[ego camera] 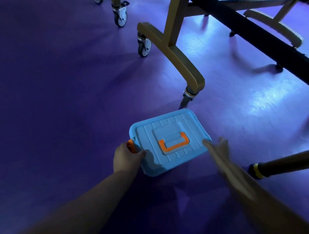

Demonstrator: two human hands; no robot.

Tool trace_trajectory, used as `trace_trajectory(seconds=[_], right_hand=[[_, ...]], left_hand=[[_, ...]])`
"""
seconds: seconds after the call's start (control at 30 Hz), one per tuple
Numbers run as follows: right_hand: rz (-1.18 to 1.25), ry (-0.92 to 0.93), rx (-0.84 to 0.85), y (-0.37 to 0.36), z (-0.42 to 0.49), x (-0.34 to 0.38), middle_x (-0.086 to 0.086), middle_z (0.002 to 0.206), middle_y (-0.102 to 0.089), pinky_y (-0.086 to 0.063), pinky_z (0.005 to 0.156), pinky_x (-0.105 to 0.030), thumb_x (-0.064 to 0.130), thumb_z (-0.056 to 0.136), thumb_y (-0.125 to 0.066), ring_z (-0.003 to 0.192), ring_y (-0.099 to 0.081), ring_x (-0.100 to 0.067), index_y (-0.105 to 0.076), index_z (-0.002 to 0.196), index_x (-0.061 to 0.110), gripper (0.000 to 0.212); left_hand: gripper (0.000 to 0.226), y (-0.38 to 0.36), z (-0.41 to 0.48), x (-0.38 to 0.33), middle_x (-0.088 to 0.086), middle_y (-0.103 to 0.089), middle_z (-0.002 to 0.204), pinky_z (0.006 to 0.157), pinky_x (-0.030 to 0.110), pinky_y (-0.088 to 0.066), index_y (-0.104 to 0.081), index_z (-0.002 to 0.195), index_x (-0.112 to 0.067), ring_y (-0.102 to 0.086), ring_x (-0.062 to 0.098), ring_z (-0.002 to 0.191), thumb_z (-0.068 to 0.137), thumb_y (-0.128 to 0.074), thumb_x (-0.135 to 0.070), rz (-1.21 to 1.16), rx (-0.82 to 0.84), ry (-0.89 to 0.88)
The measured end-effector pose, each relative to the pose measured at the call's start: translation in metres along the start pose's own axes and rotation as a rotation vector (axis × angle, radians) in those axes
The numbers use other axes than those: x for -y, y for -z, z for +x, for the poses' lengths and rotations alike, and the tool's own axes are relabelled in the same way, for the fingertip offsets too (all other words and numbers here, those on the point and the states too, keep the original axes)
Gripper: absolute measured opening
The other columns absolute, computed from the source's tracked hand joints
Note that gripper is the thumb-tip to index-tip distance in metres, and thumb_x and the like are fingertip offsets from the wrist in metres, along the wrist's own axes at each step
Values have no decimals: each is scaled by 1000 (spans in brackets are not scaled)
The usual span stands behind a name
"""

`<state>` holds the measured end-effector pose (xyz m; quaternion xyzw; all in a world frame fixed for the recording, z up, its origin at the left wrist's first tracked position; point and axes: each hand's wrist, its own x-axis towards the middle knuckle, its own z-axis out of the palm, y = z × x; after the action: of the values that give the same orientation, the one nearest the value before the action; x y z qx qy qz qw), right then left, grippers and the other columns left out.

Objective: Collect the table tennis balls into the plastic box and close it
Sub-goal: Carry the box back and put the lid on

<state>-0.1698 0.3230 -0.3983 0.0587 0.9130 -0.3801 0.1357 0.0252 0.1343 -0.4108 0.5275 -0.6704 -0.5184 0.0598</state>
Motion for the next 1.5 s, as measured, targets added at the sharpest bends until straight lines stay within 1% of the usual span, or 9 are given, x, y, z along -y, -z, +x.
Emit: trace_trajectory(seconds=[0.17, 0.37, 0.47, 0.6, 0.83, 1.0, 1.2, 1.33, 1.5], right_hand=[[-165, 85, 157, 1, 26, 7, -23, 136, -46, -39, 97, -38, 42, 74, -69, 123, -48, -35, -37, 137, -5, 85], [-60, 75, 267, -4, 36, 10, -15, 83, -53, -40, 51, -24, 17, 88, -63, 64, -48, -19, -61, 96, -2, 21], [-21, 111, 269, -5, 38, 13, -10, 71, -52, -36, 39, -14, 10, 86, -63, 55, -44, -15, -61, 89, -1, 12], [28, 143, 311, -7, 38, 15, -11, 81, -58, -43, 56, -27, 16, 75, -65, 68, -54, -21, -65, 97, 2, 27], [124, 185, 352, -6, 36, 11, -4, 81, -61, -48, 57, -26, 7, 82, -58, 68, -57, -18, -61, 90, 21, 16], [173, 176, 296, -9, 30, 9, -4, 91, -61, -48, 69, -33, 24, 65, -52, 77, -57, -19, -60, 99, 23, 35], [43, 247, 191, -14, 25, 11, -4, 93, -63, -48, 70, -32, 8, 86, -50, 82, -59, -23, -62, 108, 22, 28], [-68, 283, 136, -15, 16, 7, -1, 87, -61, -48, 61, -27, 17, 90, -48, 73, -61, -15, -58, 102, 23, 17], [-320, 213, -273, -30, -14, -11, -26, 124, -55, -35, 102, -46, 27, 83, -59, 118, -48, -42, -49, 128, -3, 55]], left_hand=[[53, -9, -11, 4, 4, -63, 113, 76, 32, -48, -54, 123, -16, -61, 23, 99, 75, -74, -28, 66, -9, -105], [49, -18, -19, -1, 7, -63, 113, 75, 29, -42, -45, 131, -13, -60, 28, 103, 85, -61, -13, 38, -29, -91], [50, -21, -19, -3, 2, -62, 109, 75, 30, -42, -41, 135, -12, -59, 28, 102, 87, -55, -13, 63, -60, -95], [50, -24, -18, -3, 8, -64, 113, 79, 38, -50, -38, 138, -14, -60, 30, 99, 89, -50, -16, 122, -71, -125], [46, -20, -21, -1, 3, -64, 110, 74, 37, -50, -43, 130, -15, -59, 23, 95, 86, -57, -20, 138, -51, -187], [57, -19, -22, -4, 5, -62, 116, 82, 40, -52, -37, 140, -12, -59, 25, 102, 87, -58, -21, 157, -48, -183], [42, -17, -22, -6, 2, -62, 105, 80, 42, -52, -48, 123, -14, -59, 24, 94, 84, -61, -17, 103, -41, -165], [50, -13, -17, -10, 1, -54, 109, 75, 34, -47, -46, 128, -12, -50, 14, 91, 82, -66, -14, 7, -12, -81], [56, -9, -6, -16, 5, -56, 116, 70, 33, -42, -41, 133, -11, -51, 20, 91, 83, -66, -21, -6, 53, 36]])
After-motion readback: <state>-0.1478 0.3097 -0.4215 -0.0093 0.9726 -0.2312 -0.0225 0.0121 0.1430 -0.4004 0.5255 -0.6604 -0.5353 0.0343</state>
